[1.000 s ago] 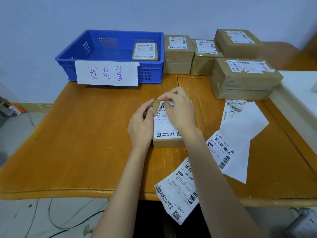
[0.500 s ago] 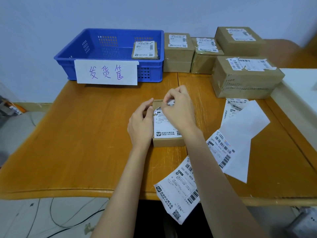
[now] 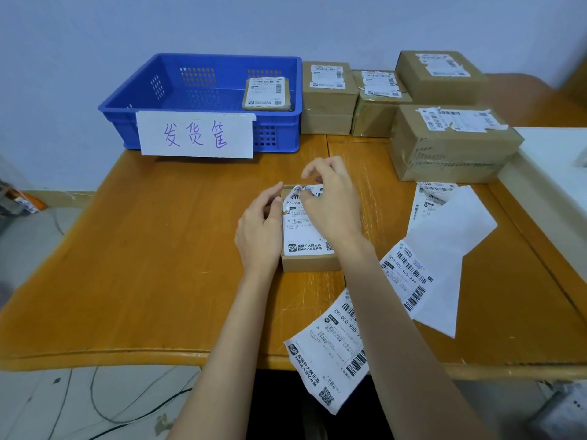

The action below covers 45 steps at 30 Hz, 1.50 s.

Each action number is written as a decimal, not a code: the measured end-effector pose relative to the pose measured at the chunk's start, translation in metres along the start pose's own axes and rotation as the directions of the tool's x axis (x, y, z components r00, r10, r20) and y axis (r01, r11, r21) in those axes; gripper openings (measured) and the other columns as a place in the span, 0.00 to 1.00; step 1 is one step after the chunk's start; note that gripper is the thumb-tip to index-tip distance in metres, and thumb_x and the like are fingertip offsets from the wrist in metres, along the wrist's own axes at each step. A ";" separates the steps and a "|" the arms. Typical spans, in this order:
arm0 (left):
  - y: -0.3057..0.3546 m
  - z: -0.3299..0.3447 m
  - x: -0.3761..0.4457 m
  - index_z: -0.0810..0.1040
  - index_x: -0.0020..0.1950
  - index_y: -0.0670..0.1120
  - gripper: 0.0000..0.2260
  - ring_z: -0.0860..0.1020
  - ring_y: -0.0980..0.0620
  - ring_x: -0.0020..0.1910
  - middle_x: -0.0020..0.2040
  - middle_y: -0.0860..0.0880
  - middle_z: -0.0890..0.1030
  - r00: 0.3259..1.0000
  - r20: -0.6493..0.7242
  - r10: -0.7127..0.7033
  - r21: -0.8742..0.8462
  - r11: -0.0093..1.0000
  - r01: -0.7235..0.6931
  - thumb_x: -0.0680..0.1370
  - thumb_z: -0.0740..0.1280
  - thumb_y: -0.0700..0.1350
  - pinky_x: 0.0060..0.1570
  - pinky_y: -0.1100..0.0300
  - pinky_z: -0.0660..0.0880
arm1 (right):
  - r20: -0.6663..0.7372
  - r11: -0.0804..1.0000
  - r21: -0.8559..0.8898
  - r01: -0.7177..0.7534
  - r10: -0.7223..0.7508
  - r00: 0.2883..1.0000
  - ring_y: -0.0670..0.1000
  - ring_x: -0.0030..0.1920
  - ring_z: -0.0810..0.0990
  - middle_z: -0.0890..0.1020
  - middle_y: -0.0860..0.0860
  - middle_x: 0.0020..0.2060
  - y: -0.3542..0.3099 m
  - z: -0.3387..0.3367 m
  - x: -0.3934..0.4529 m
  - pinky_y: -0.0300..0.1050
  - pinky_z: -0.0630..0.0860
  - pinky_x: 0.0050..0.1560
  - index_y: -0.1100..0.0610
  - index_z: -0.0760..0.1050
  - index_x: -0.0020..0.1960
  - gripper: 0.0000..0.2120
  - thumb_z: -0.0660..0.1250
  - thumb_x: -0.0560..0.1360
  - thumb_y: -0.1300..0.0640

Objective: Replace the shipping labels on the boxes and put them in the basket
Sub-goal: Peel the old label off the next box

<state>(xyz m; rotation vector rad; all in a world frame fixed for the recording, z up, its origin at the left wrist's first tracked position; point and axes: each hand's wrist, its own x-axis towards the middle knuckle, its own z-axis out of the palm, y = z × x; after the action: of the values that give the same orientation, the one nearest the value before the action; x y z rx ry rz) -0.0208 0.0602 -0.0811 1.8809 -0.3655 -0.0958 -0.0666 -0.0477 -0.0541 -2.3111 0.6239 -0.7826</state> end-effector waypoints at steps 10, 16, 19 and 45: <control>0.000 0.001 0.000 0.79 0.63 0.60 0.13 0.78 0.60 0.52 0.54 0.61 0.82 1.000 -0.003 -0.003 0.005 1.000 0.003 0.83 0.60 0.48 0.44 0.66 0.68 | -0.004 1.000 -0.012 0.011 -0.011 1.000 0.45 0.53 0.71 0.70 0.45 0.50 -0.002 0.000 -0.001 0.52 0.75 0.54 0.51 0.73 0.42 0.07 0.69 0.75 0.60; 0.000 0.001 0.001 0.80 0.62 0.60 0.13 0.77 0.63 0.47 0.46 0.66 0.80 1.000 -0.020 -0.007 0.003 1.000 0.007 0.83 0.61 0.48 0.42 0.65 0.67 | 0.003 0.997 -0.070 0.037 -0.037 0.999 0.47 0.52 0.70 0.71 0.47 0.48 -0.003 -0.001 0.000 0.48 0.71 0.55 0.51 0.72 0.41 0.07 0.69 0.74 0.60; 0.000 0.001 0.001 0.79 0.61 0.61 0.12 0.77 0.66 0.46 0.45 0.66 0.79 1.000 -0.019 -0.013 0.008 1.000 0.014 0.83 0.61 0.48 0.41 0.67 0.67 | -0.021 0.991 -0.112 0.067 -0.069 0.997 0.48 0.50 0.70 0.71 0.48 0.46 -0.005 -0.001 -0.001 0.42 0.66 0.53 0.54 0.73 0.39 0.07 0.70 0.73 0.60; 0.000 0.002 0.001 0.80 0.62 0.61 0.13 0.77 0.62 0.51 0.49 0.65 0.81 0.999 -0.024 -0.028 -0.009 1.000 0.027 0.83 0.61 0.48 0.46 0.67 0.67 | -0.102 0.973 -0.226 -0.038 0.016 0.995 0.48 0.55 0.70 0.75 0.50 0.53 -0.003 -0.005 -0.005 0.44 0.70 0.58 0.57 0.78 0.49 0.02 0.66 0.78 0.60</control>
<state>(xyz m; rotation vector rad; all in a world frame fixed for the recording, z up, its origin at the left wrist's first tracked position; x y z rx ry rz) -0.0205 0.0584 -0.0816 1.8768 -0.3224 -0.0933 -0.0726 -0.0444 -0.0503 -2.4749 0.8259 -0.8563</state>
